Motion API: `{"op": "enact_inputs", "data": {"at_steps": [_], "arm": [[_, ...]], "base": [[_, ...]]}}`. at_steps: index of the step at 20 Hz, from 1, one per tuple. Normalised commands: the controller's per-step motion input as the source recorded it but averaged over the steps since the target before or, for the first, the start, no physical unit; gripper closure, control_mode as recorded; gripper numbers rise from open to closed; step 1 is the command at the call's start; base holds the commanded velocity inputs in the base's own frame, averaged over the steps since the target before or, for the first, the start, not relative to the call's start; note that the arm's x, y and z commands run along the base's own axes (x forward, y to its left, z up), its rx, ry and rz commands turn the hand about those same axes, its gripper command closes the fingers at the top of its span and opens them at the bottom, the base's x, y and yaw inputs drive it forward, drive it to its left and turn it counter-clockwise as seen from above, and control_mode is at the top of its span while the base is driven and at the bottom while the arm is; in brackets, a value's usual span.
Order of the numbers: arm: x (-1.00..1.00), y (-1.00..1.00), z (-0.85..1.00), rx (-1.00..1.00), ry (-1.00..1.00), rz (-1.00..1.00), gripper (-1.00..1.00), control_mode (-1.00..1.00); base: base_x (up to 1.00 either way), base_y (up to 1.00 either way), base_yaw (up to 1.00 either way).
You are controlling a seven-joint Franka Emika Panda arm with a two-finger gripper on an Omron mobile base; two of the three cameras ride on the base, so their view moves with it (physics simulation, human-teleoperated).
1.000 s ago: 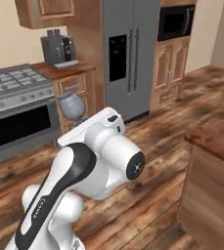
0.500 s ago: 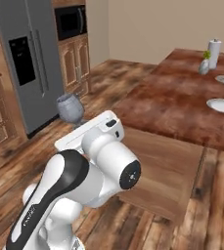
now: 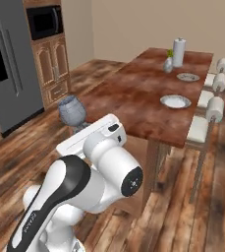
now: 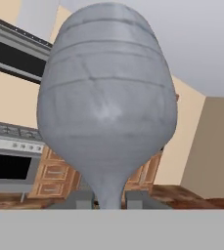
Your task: Retrieve the wine glasses from the counter and place one next to each plate.
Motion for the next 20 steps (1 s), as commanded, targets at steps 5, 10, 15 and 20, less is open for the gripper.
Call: {"op": "enact_inputs", "data": {"at_steps": [5,10,15,20], "arm": [[0.00,0.00,0.00,0.00,0.00,0.00,1.00,1.00],[0.00,0.00,0.00,0.00,0.00,0.00,1.00,1.00],[0.00,0.00,0.00,0.00,0.00,0.00,1.00,1.00],[0.00,0.00,0.00,0.00,0.00,0.00,1.00,1.00]], "base": [[-0.33,-1.00,-0.01],[-0.08,-1.00,0.00],[0.07,-1.00,0.00],[0.19,-1.00,0.03]]}}
